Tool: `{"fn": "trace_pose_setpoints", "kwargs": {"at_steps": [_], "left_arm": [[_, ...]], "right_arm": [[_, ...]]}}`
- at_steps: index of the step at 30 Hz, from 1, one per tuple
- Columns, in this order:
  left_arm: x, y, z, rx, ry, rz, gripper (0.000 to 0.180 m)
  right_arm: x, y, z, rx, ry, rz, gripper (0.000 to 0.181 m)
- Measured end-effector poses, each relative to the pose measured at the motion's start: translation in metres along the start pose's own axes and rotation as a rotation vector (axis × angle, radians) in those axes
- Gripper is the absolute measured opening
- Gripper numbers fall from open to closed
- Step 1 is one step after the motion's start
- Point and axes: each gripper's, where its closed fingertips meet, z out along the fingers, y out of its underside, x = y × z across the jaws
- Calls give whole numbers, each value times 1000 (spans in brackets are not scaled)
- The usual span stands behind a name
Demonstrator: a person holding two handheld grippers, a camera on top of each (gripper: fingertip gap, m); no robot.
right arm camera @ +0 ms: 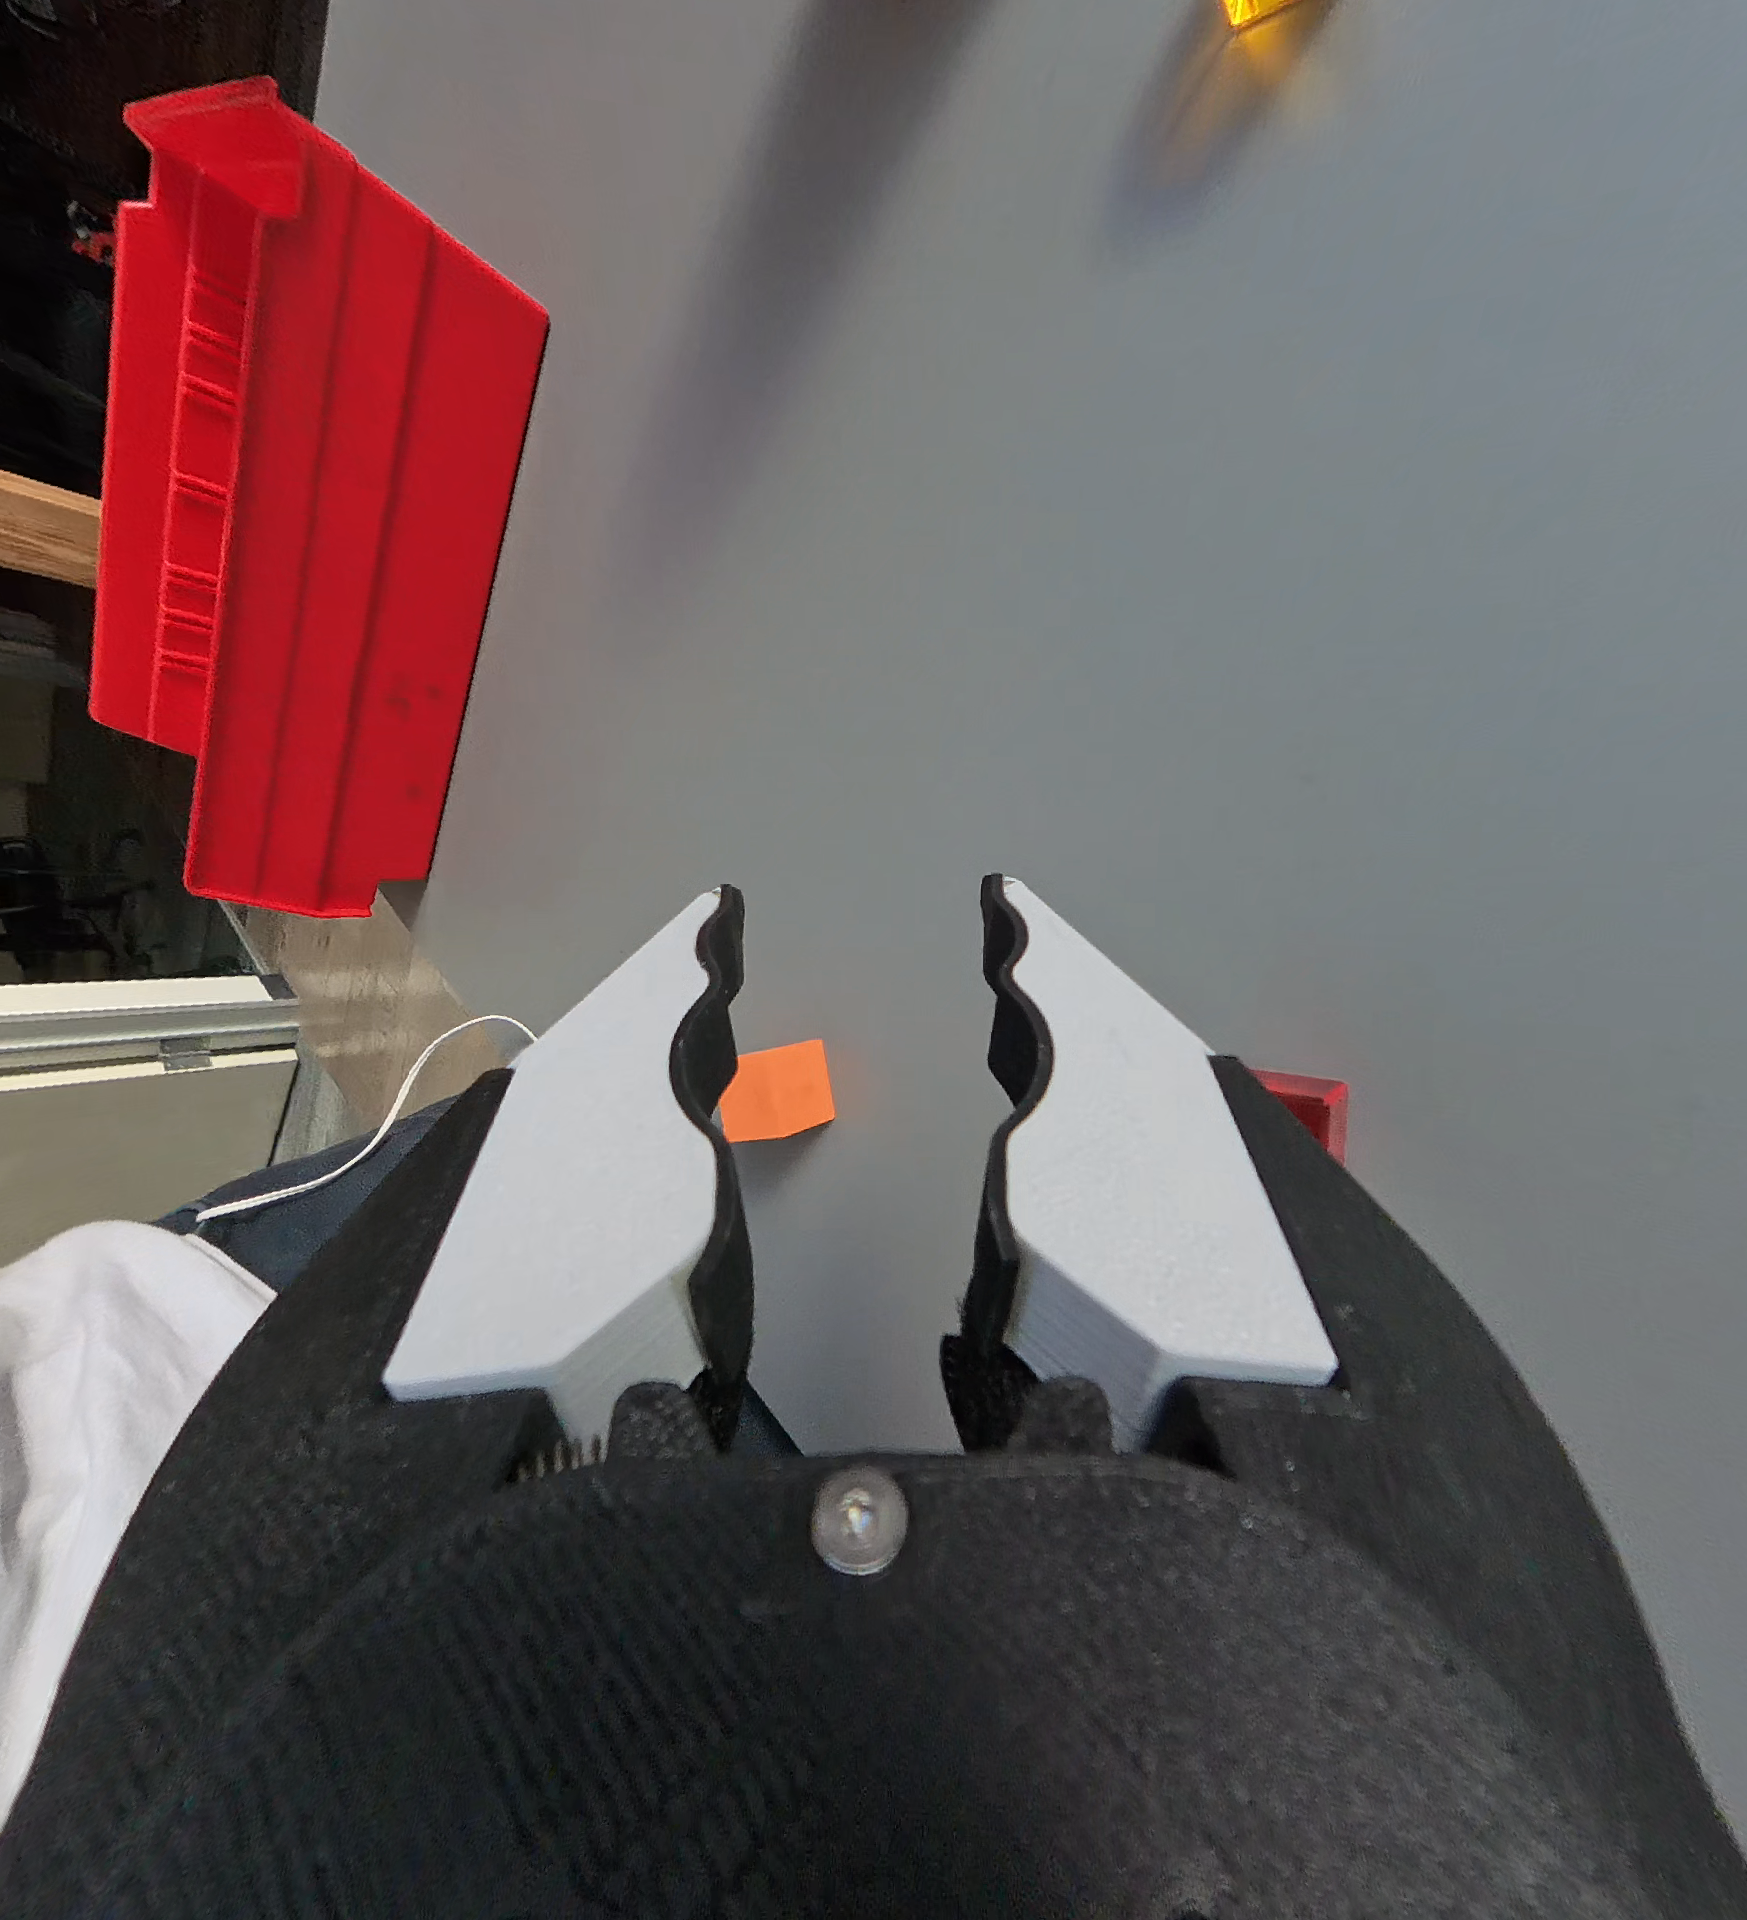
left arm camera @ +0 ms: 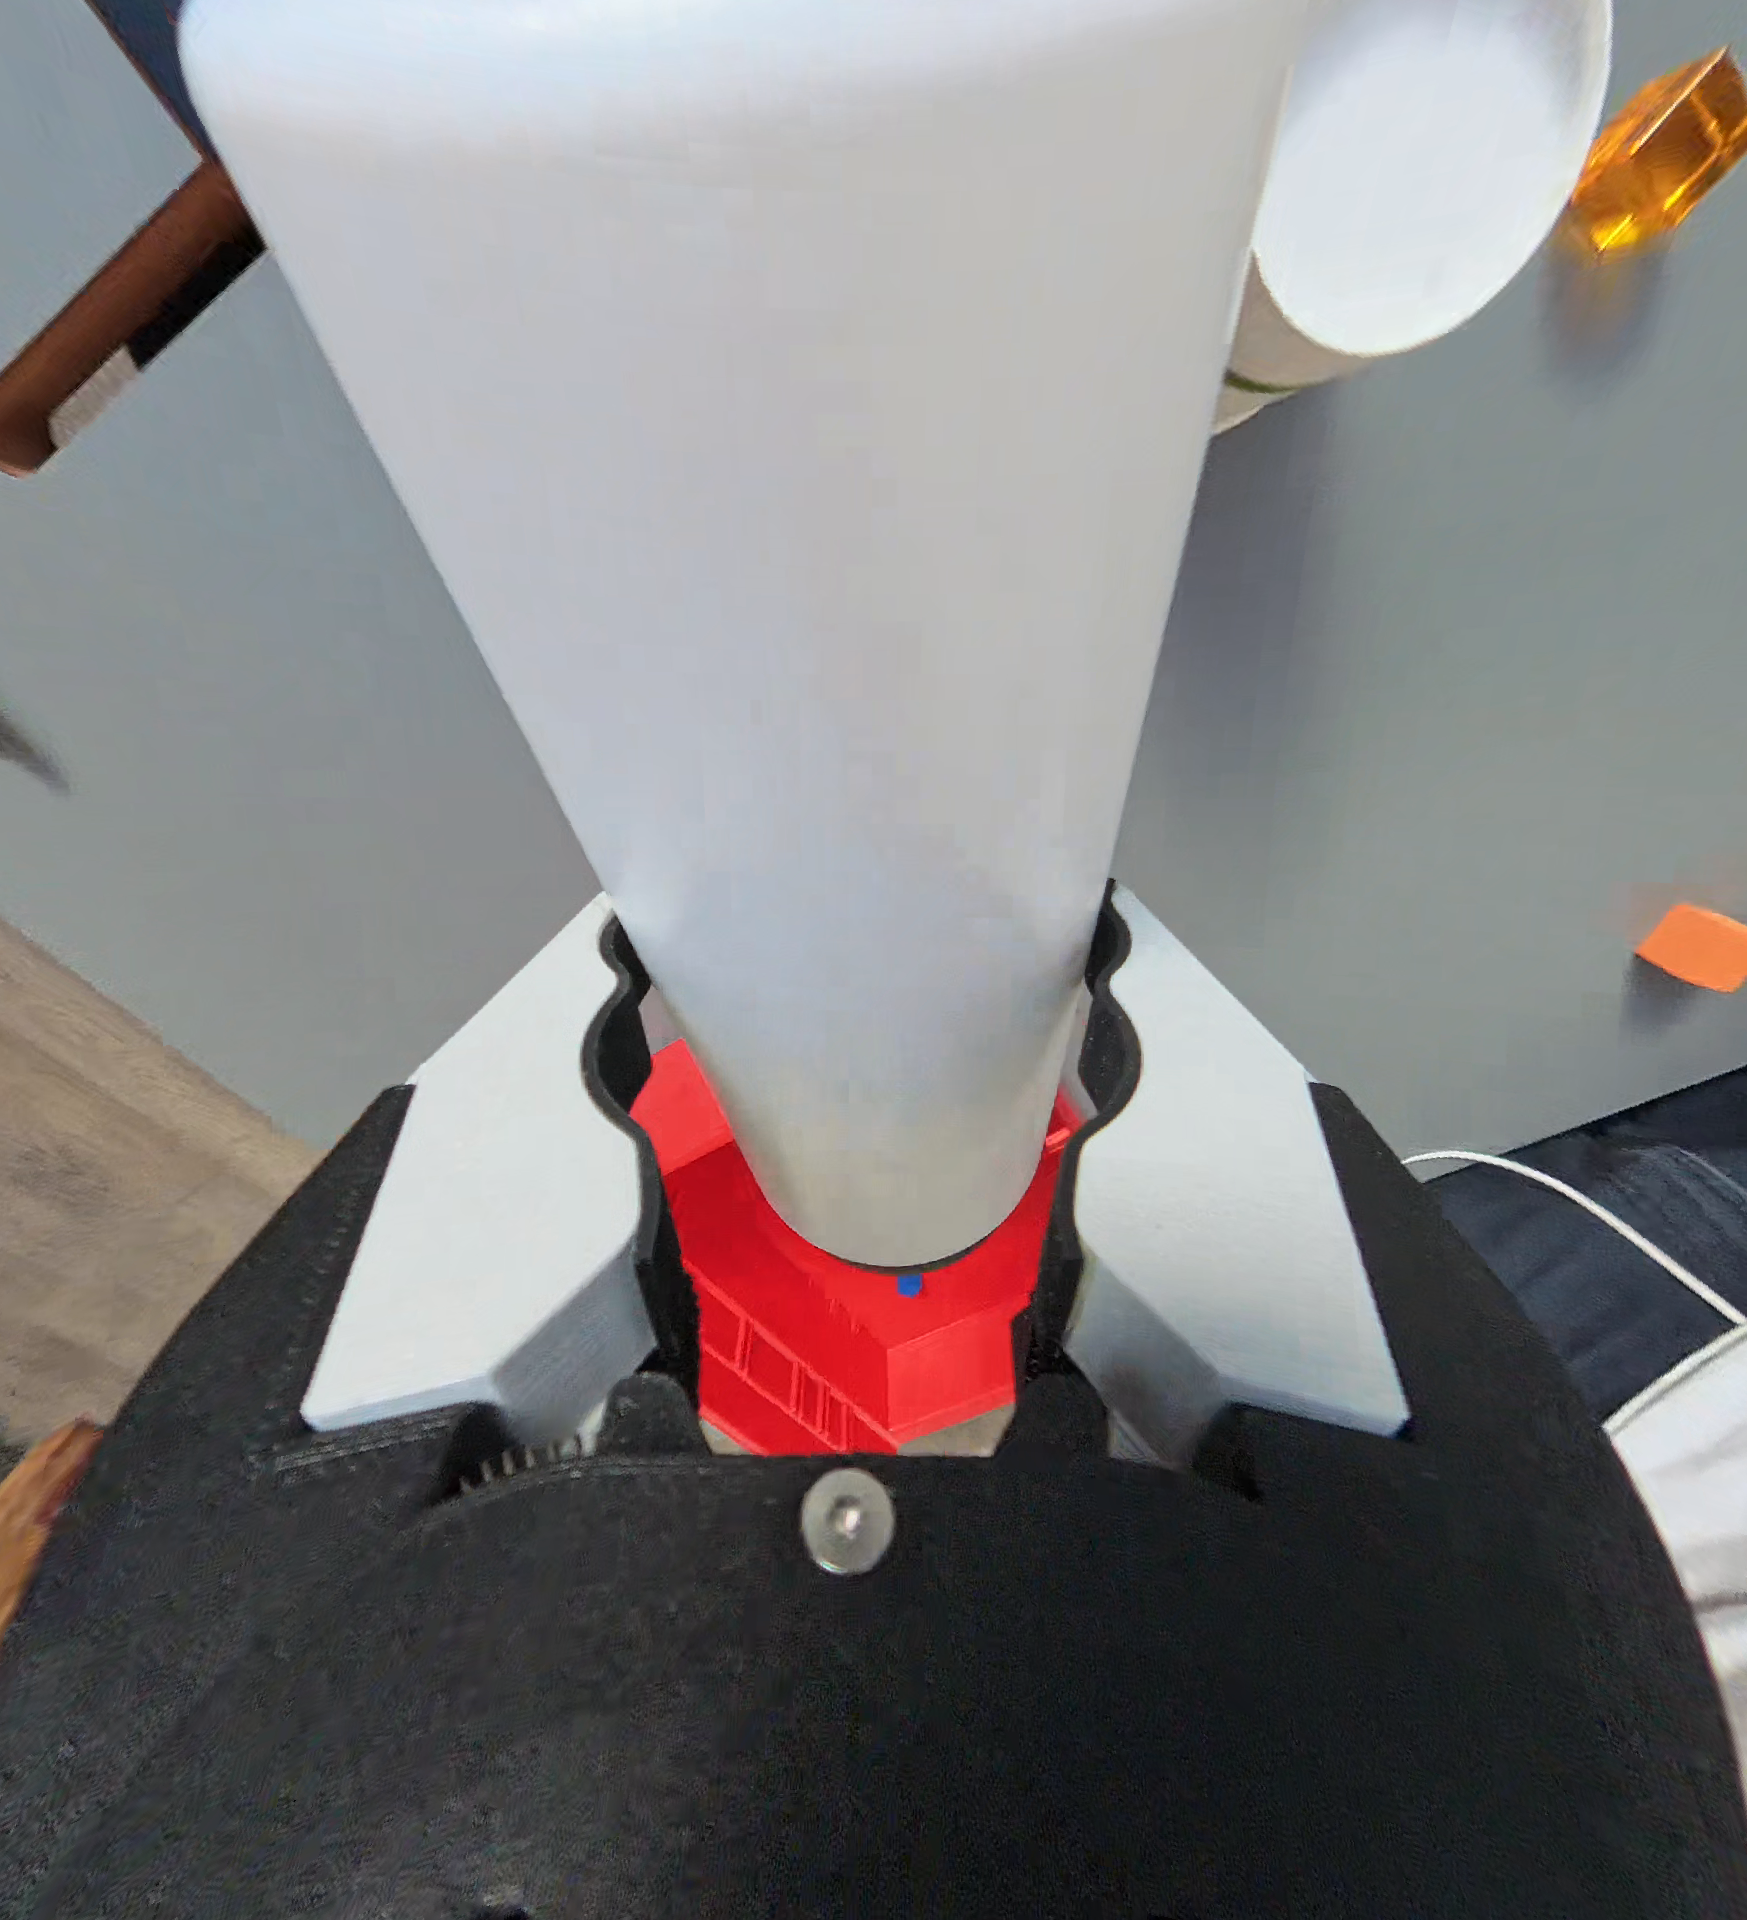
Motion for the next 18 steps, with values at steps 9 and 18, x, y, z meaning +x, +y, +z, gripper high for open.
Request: {"fn": "trace_pose_setpoints", "kwargs": {"at_steps": [9,18], "left_arm": [[0,-37,137,-155,329,-296,84],[9,-33,151,-153,354,-232,95]], "right_arm": [[-17,-23,9,236,86,194,49],[-46,-125,66,219,160,-75,54]]}}
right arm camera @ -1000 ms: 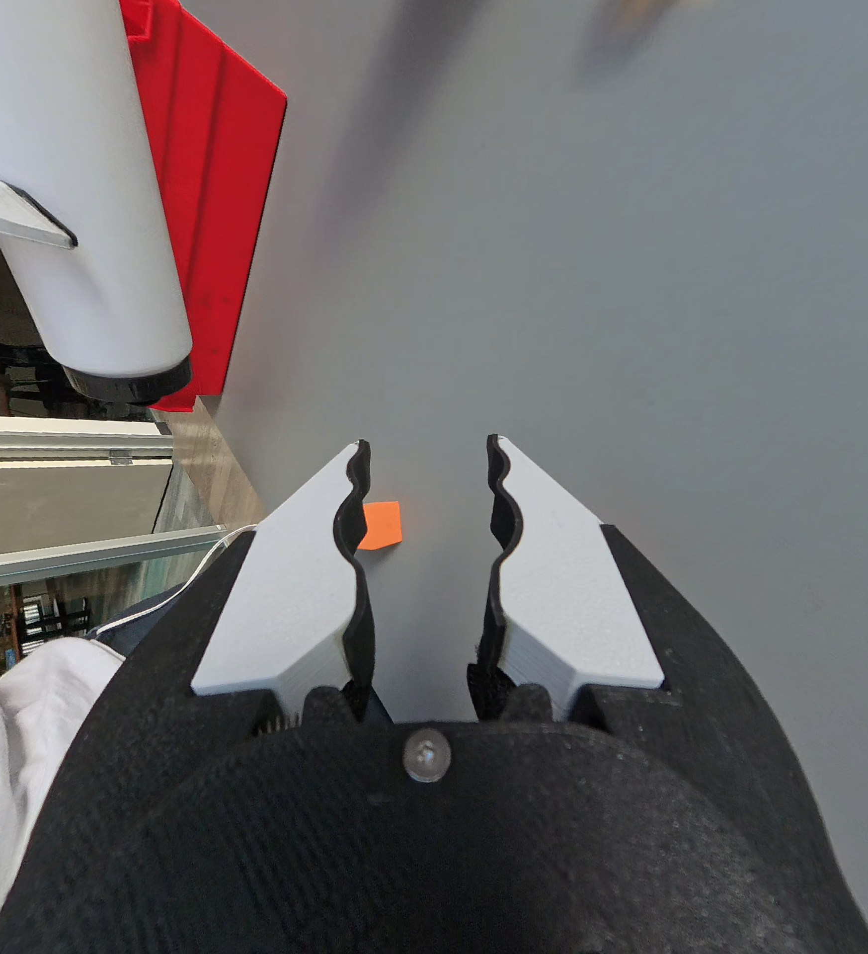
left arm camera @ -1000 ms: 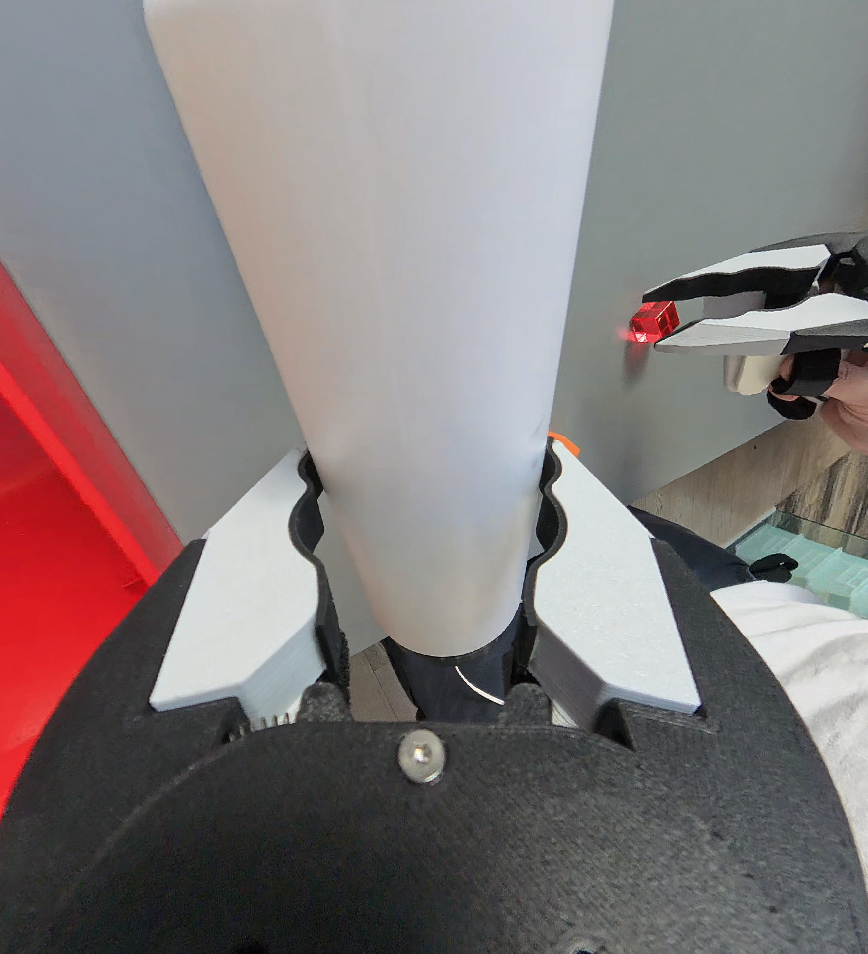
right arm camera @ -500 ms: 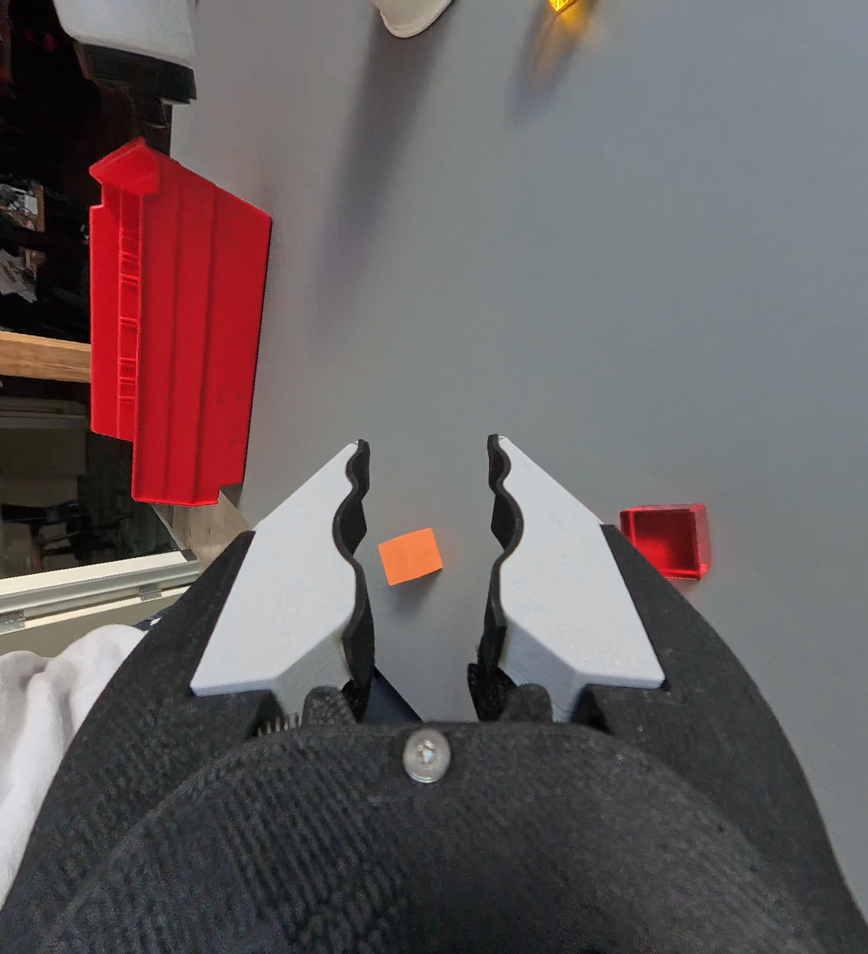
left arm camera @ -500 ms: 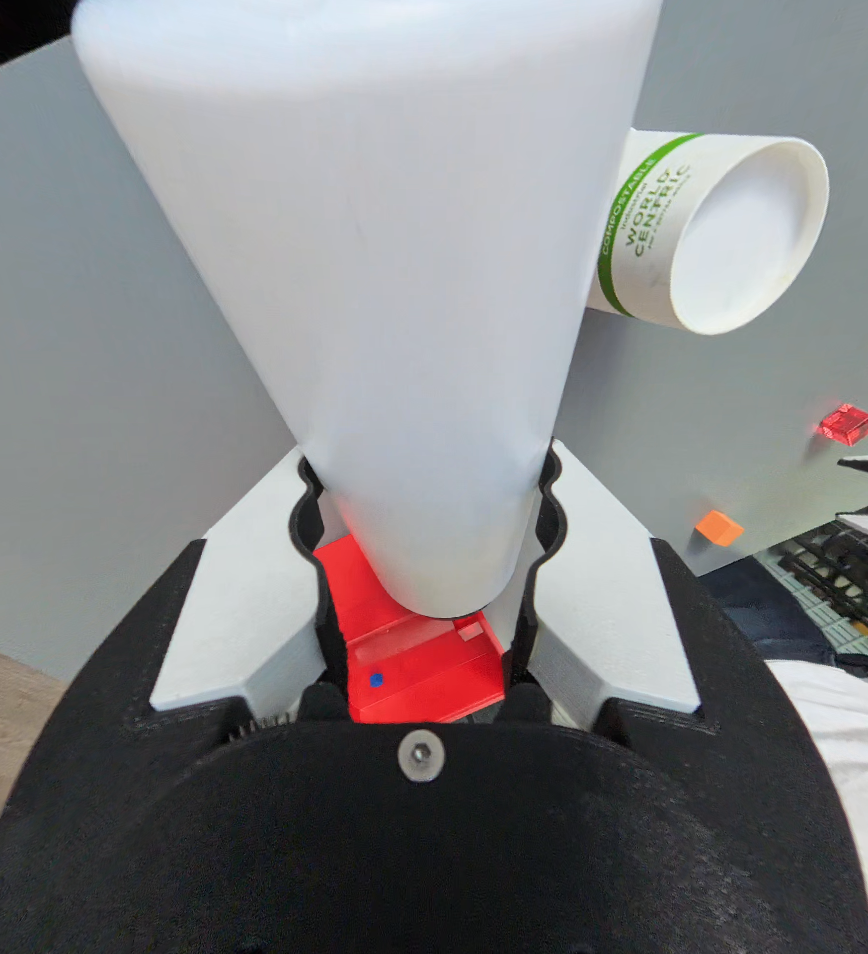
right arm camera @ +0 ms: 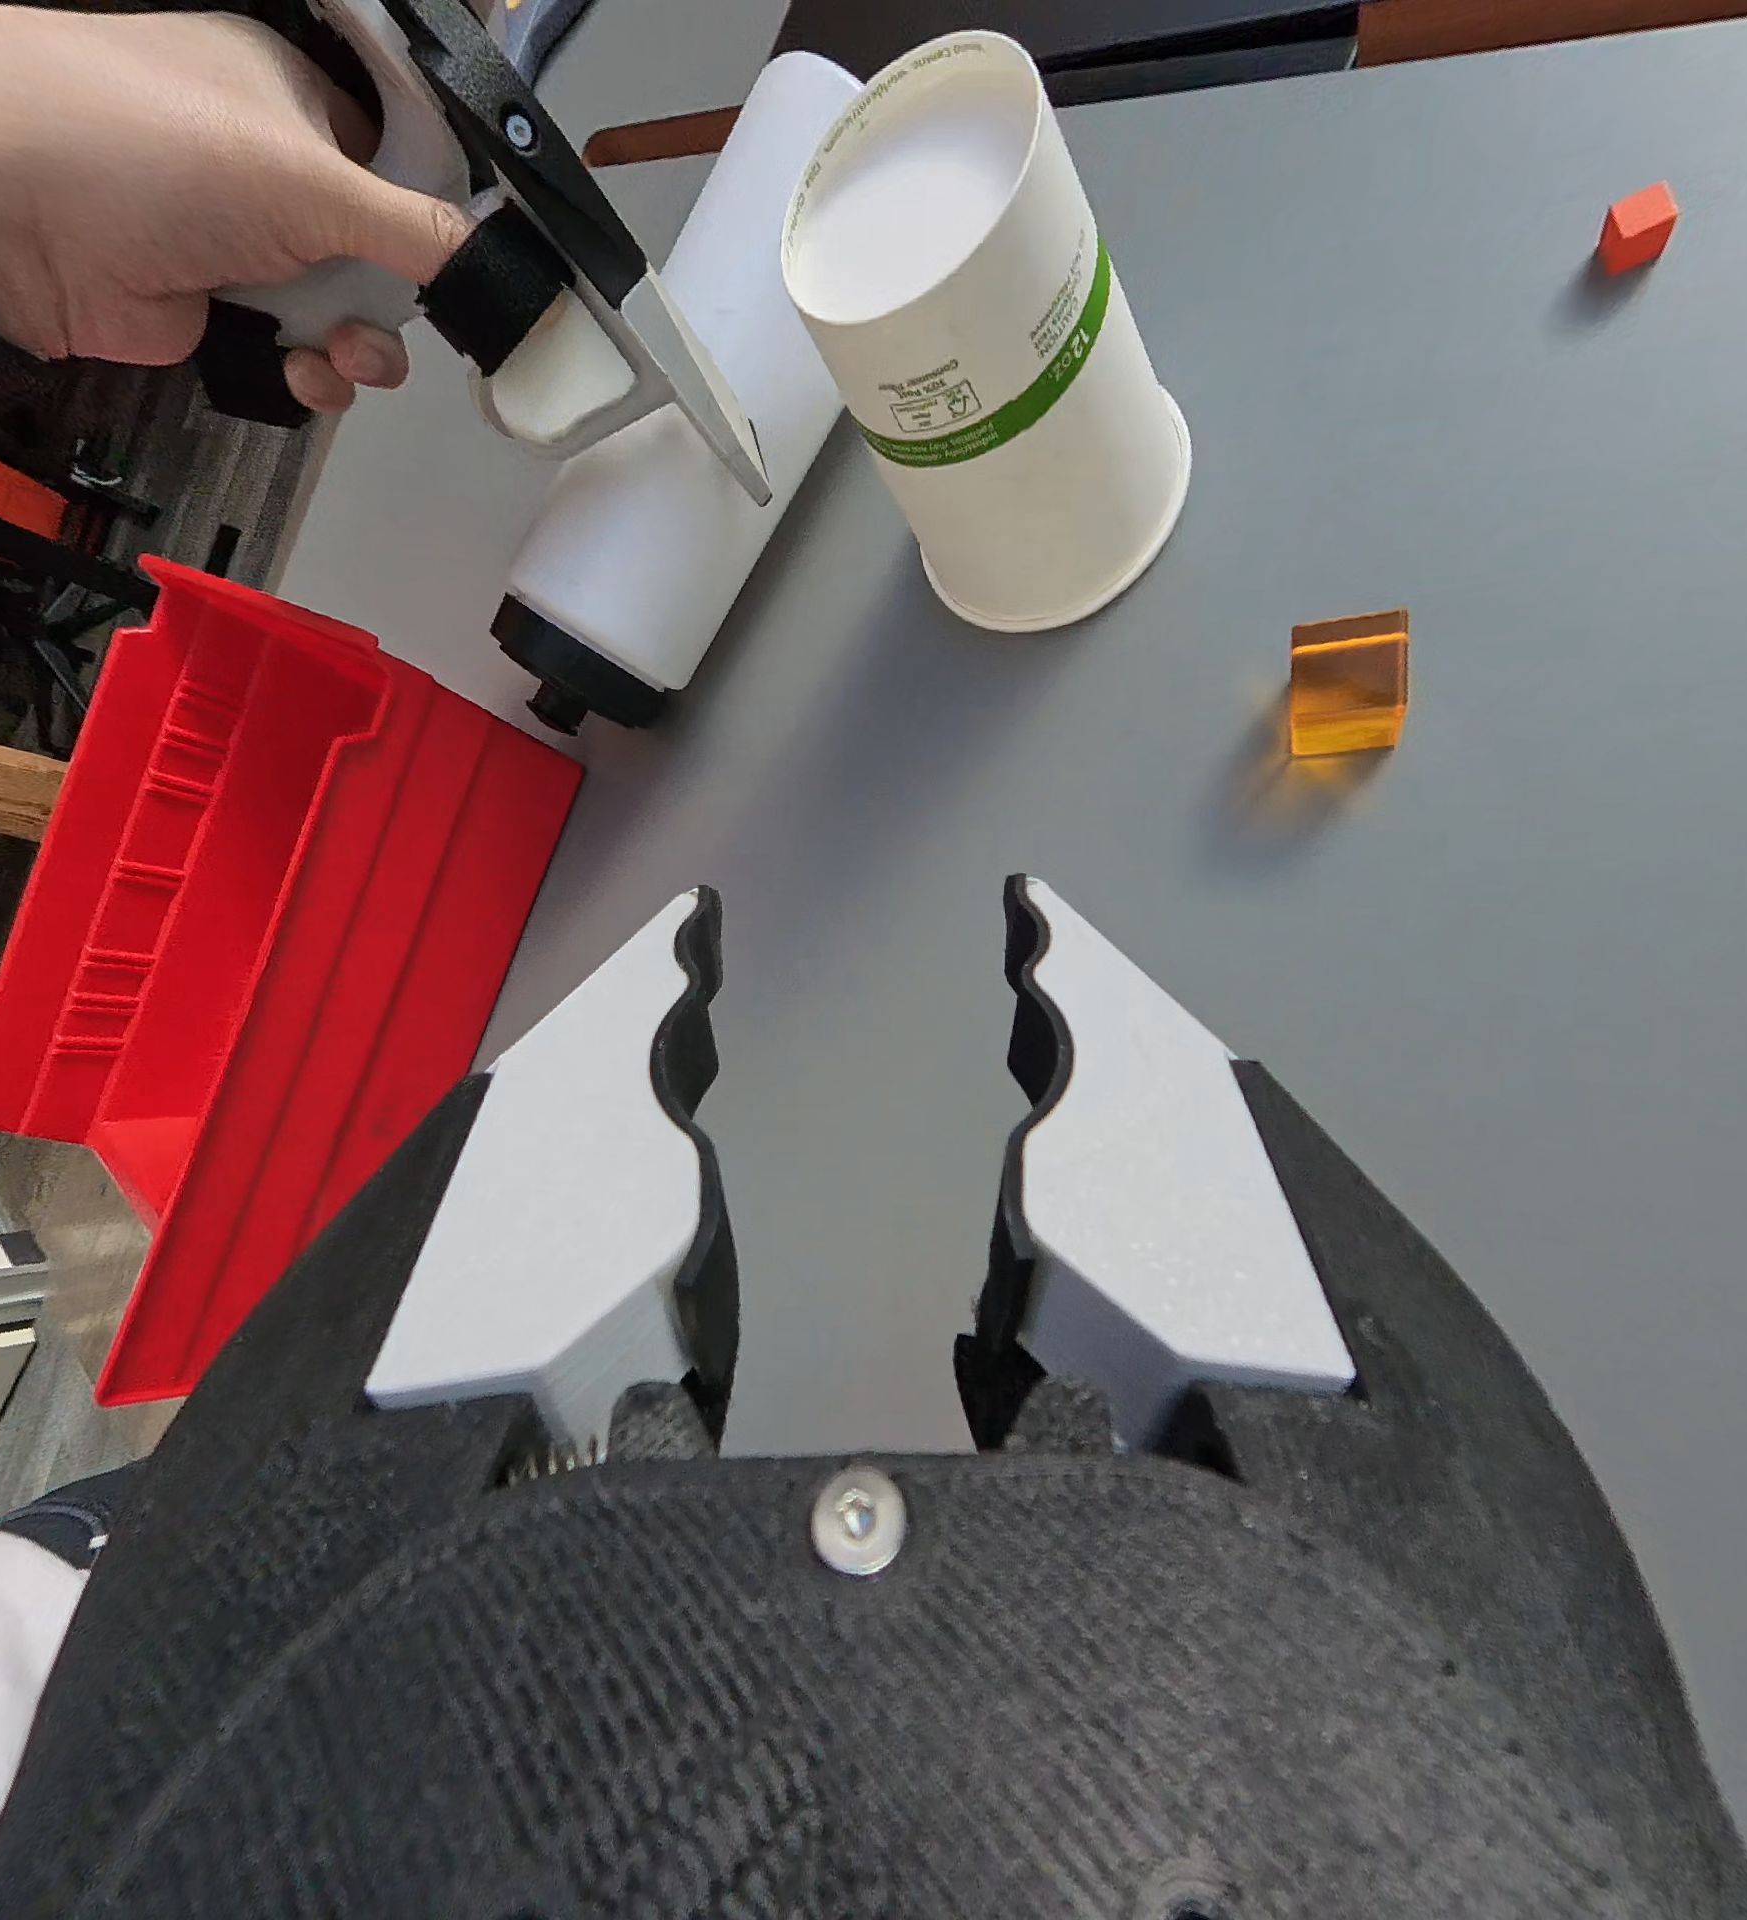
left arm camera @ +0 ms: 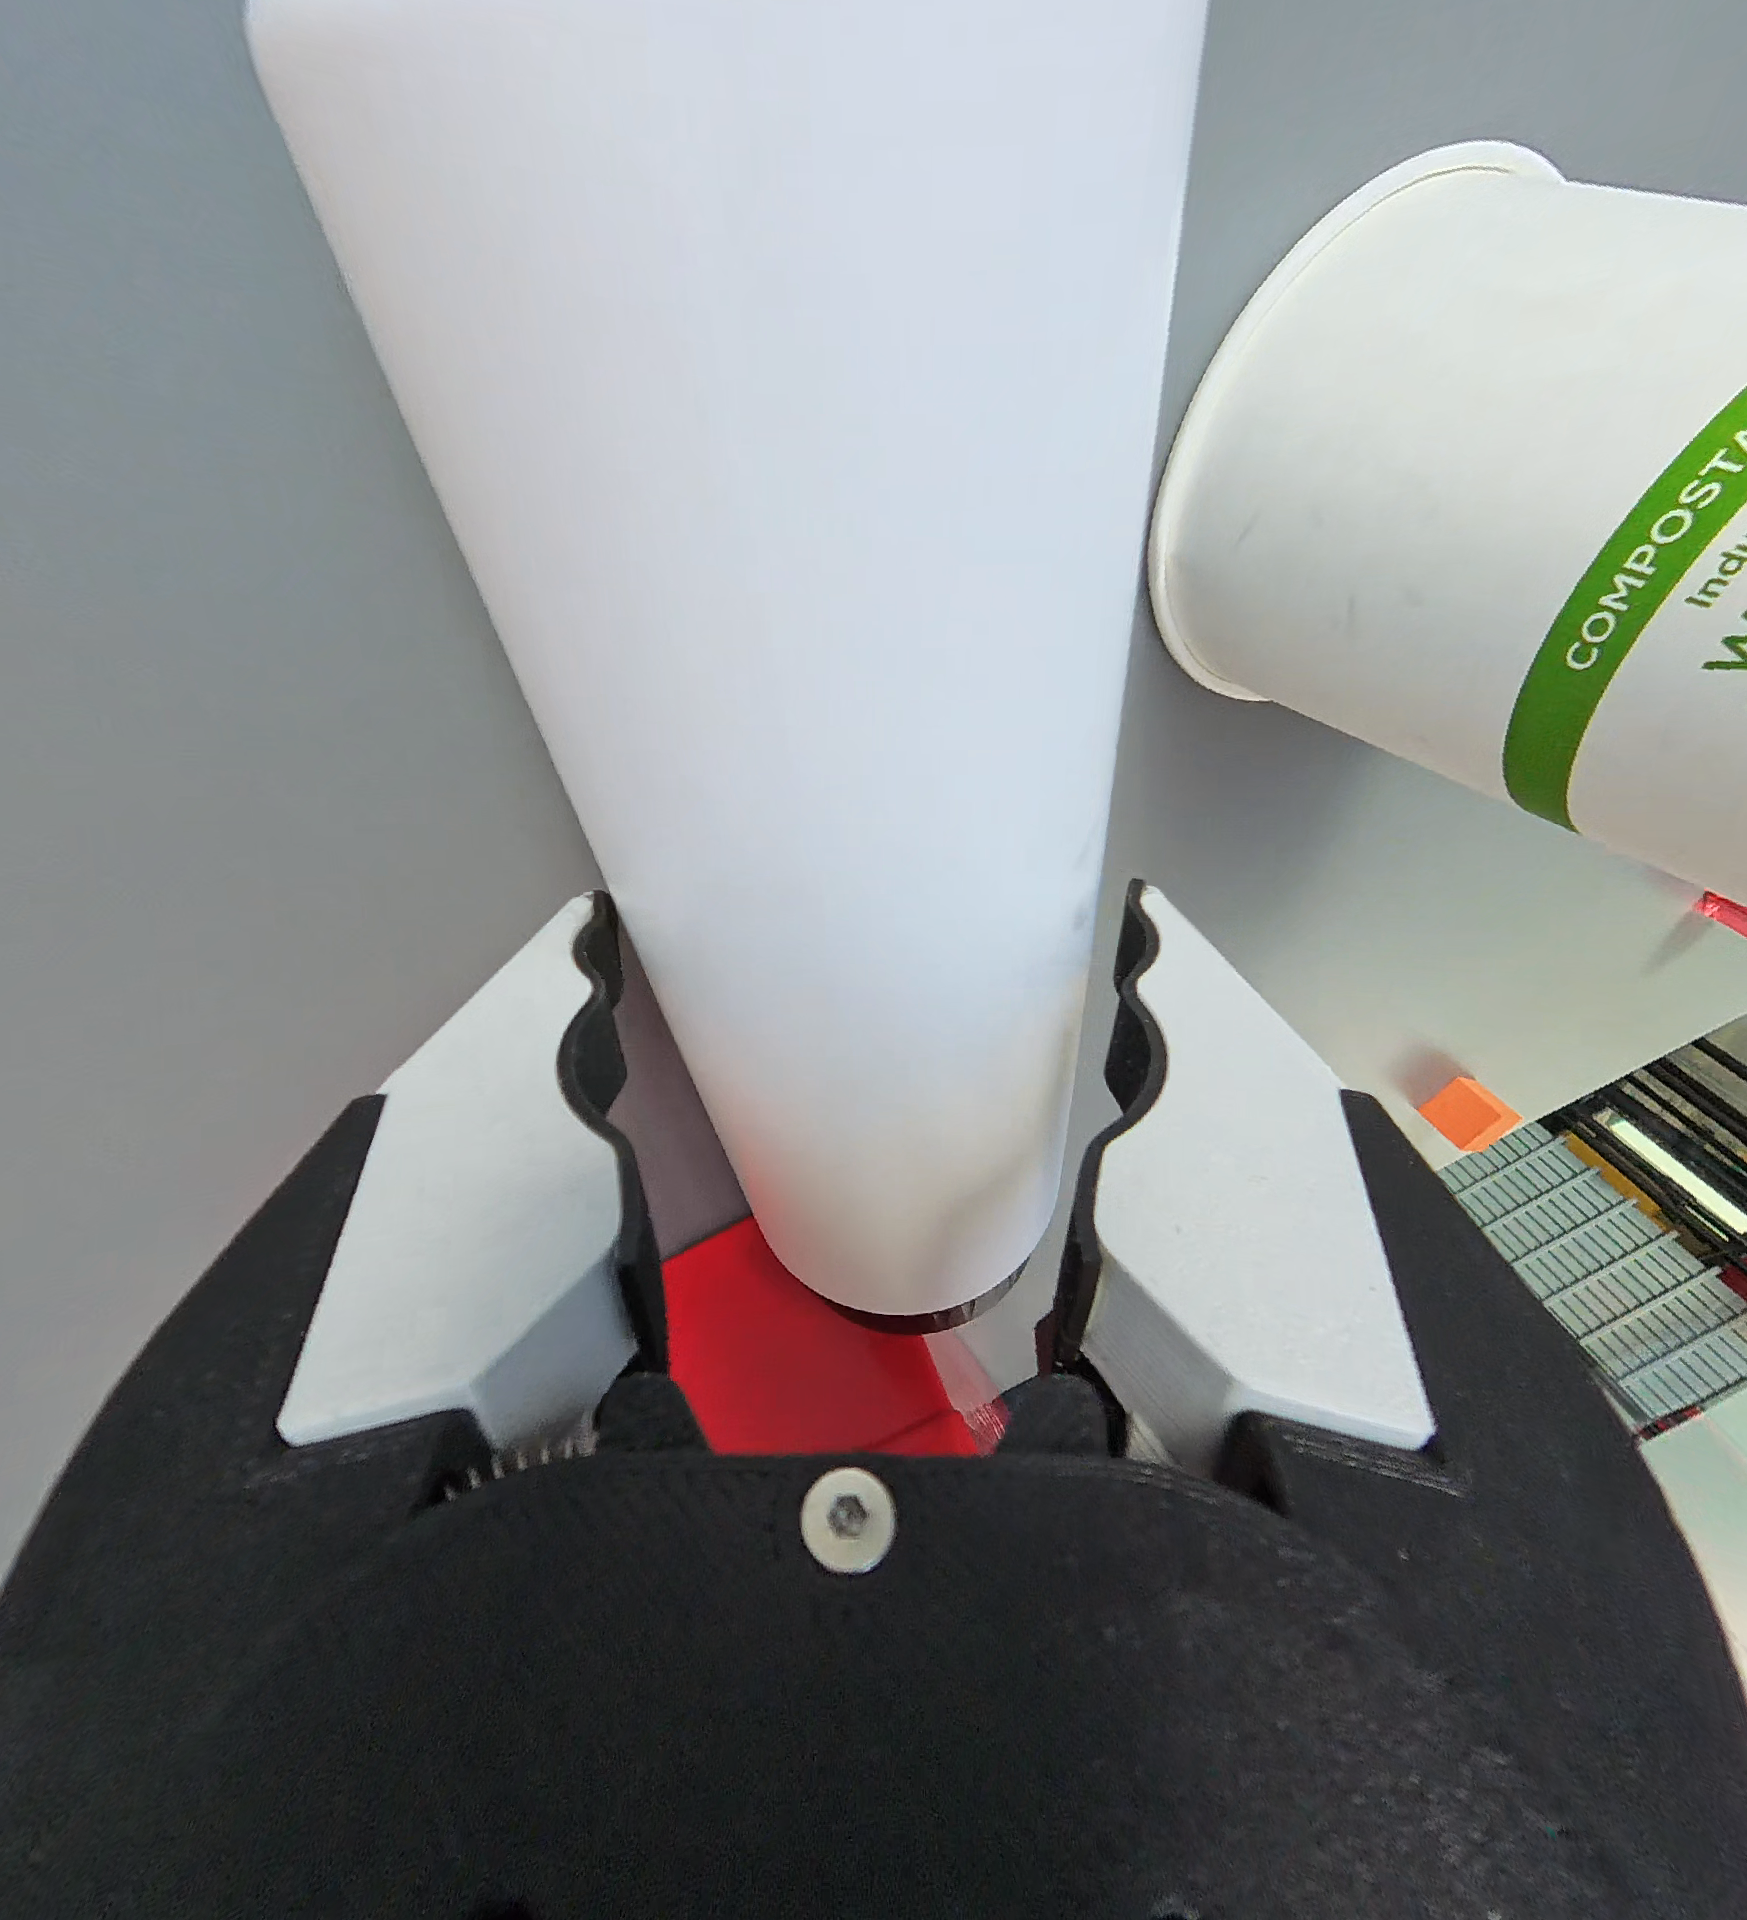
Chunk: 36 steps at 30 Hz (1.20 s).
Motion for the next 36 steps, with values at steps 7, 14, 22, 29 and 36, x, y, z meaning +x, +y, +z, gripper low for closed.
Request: {"fn": "trace_pose_setpoints", "kwargs": {"at_steps": [7,14,22,29,36], "left_arm": [[-2,-14,-5,65,-6,26,99],[-1,-22,-3,60,34,51,87],[25,-22,-74,564,121,213,87],[54,1,-112,789,58,397,87],[127,37,-174,961,323,391,87]], "right_arm": [[-26,-8,18,-59,-5,-91,54],[-32,40,12,-124,-28,-16,54],[-43,23,8,-36,-105,-20,52],[-71,-32,21,38,-231,-109,54],[-110,-101,0,151,-334,-323,85]]}}
